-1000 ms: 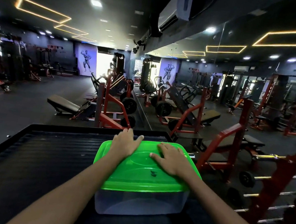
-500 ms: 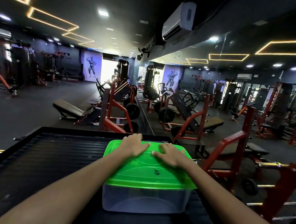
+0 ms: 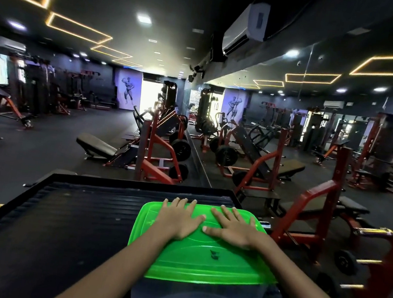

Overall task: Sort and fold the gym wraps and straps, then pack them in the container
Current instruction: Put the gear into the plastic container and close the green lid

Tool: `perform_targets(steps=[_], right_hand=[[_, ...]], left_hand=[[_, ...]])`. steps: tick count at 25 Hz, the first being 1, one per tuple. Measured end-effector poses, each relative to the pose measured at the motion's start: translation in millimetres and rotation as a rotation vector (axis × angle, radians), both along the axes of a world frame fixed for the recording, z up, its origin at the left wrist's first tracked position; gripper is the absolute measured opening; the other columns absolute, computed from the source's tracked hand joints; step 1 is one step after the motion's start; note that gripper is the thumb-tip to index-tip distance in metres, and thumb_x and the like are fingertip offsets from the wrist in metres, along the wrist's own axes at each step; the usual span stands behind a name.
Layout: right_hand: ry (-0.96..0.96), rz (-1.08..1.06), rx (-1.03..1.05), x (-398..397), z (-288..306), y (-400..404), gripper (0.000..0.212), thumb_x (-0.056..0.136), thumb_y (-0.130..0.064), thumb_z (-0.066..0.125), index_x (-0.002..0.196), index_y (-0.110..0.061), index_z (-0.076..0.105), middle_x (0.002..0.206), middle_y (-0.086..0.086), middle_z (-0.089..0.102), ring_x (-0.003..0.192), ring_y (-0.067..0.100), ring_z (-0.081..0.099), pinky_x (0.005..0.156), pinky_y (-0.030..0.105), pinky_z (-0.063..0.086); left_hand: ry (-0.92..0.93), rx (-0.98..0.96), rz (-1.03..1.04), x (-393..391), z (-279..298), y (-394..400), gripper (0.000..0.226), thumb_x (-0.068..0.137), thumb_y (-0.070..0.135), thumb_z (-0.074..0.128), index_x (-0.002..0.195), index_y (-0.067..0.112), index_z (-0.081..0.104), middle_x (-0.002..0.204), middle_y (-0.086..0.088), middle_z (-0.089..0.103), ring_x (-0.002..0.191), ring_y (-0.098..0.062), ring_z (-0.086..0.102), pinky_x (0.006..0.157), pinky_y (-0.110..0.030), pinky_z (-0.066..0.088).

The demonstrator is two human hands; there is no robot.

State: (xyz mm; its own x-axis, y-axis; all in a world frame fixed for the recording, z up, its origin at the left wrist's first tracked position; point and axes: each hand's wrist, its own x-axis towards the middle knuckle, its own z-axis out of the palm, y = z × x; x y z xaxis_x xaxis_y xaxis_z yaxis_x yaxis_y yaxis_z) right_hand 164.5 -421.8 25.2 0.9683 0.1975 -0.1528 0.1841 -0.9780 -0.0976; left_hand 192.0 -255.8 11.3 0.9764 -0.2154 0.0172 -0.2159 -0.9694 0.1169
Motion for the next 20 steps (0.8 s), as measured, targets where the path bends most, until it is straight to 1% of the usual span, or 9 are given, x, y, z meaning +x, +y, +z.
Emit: perform_targets(steps=[3,5,8,9,11,13,15,17,20], right_hand=[[-0.183,-0.014,-0.022,-8,-11,2,0.092,0.07,-0.082,0.007,0.149,-0.034,0.0,0.158,-0.003,-0.006,0.146,0.02,-0.007,0.112,0.059,-0.004],[-0.22,-0.019,-0.005,-13,-11,5,0.081,0.082,-0.075,0.013,0.149,-0.032,0.002,0.158,-0.002,-0.006,0.146,0.019,-0.006,0.112,0.059,-0.003],[-0.171,-0.008,0.036,-10,-9,3,0.073,0.09,-0.067,0.019,0.15,-0.027,0.008,0.158,0.0,-0.001,0.146,0.019,-0.001,0.113,0.057,-0.004],[-0.137,-0.007,0.143,-9,-6,0,0.069,0.092,-0.063,0.023,0.149,-0.024,0.017,0.158,0.001,0.006,0.146,0.02,0.005,0.114,0.056,-0.003],[-0.041,-0.061,0.695,-14,-1,-6,0.056,0.092,-0.055,0.041,0.133,-0.019,0.05,0.15,0.005,0.035,0.138,0.023,0.032,0.116,0.049,0.01],[0.029,-0.129,1.227,-19,2,-18,0.037,0.09,-0.043,0.053,0.103,-0.012,0.07,0.128,0.012,0.06,0.117,0.023,0.056,0.107,0.04,0.033],[0.026,-0.103,1.262,-24,5,-25,0.03,0.092,-0.029,0.054,0.097,-0.005,0.071,0.117,0.013,0.066,0.108,0.019,0.06,0.094,0.032,0.043],[-0.063,0.033,0.956,-27,-4,-28,0.024,0.091,-0.025,0.058,0.107,-0.012,0.069,0.122,0.004,0.064,0.113,0.009,0.056,0.097,0.026,0.042],[-0.36,0.095,0.342,-21,-12,-25,0.04,0.09,-0.043,0.055,0.125,-0.022,0.059,0.132,-0.002,0.058,0.124,0.014,0.05,0.104,0.03,0.037]], left_hand=[[-0.261,-0.122,-0.017,-9,-4,-3,0.072,0.095,0.057,0.026,0.15,0.013,0.011,0.158,-0.008,0.012,0.145,-0.019,0.008,0.118,-0.04,0.002],[-0.394,-0.216,-0.101,-17,-2,-3,0.067,0.096,0.05,0.033,0.149,0.012,0.016,0.156,-0.007,0.018,0.144,-0.018,0.014,0.117,-0.037,0.004],[-0.277,-0.597,-0.094,-19,3,1,0.057,0.096,0.045,0.042,0.141,0.011,0.033,0.146,-0.007,0.038,0.132,-0.023,0.037,0.111,-0.037,0.028],[-0.2,-0.833,-0.056,-18,5,4,0.049,0.096,0.042,0.044,0.133,0.01,0.043,0.138,-0.009,0.047,0.126,-0.023,0.045,0.104,-0.035,0.036],[-0.151,-1.359,0.043,-14,12,10,0.024,0.098,0.031,0.044,0.103,0.011,0.056,0.113,-0.013,0.061,0.108,-0.025,0.056,0.085,-0.028,0.043],[-0.314,-1.57,0.092,-17,15,16,0.022,0.098,0.027,0.043,0.084,0.016,0.056,0.091,-0.009,0.065,0.091,-0.025,0.059,0.074,-0.028,0.044],[-0.579,-1.33,-0.047,-28,15,18,0.029,0.095,0.039,0.041,0.084,0.016,0.056,0.084,-0.002,0.064,0.082,-0.02,0.058,0.073,-0.029,0.044],[-0.702,-0.941,-0.221,-35,13,14,0.037,0.09,0.048,0.036,0.09,0.016,0.056,0.087,0.001,0.061,0.081,-0.015,0.055,0.074,-0.03,0.044],[-0.403,-0.301,-0.134,-14,3,3,0.053,0.093,0.052,0.034,0.124,0.012,0.051,0.126,-0.008,0.056,0.117,-0.021,0.049,0.104,-0.041,0.033]])
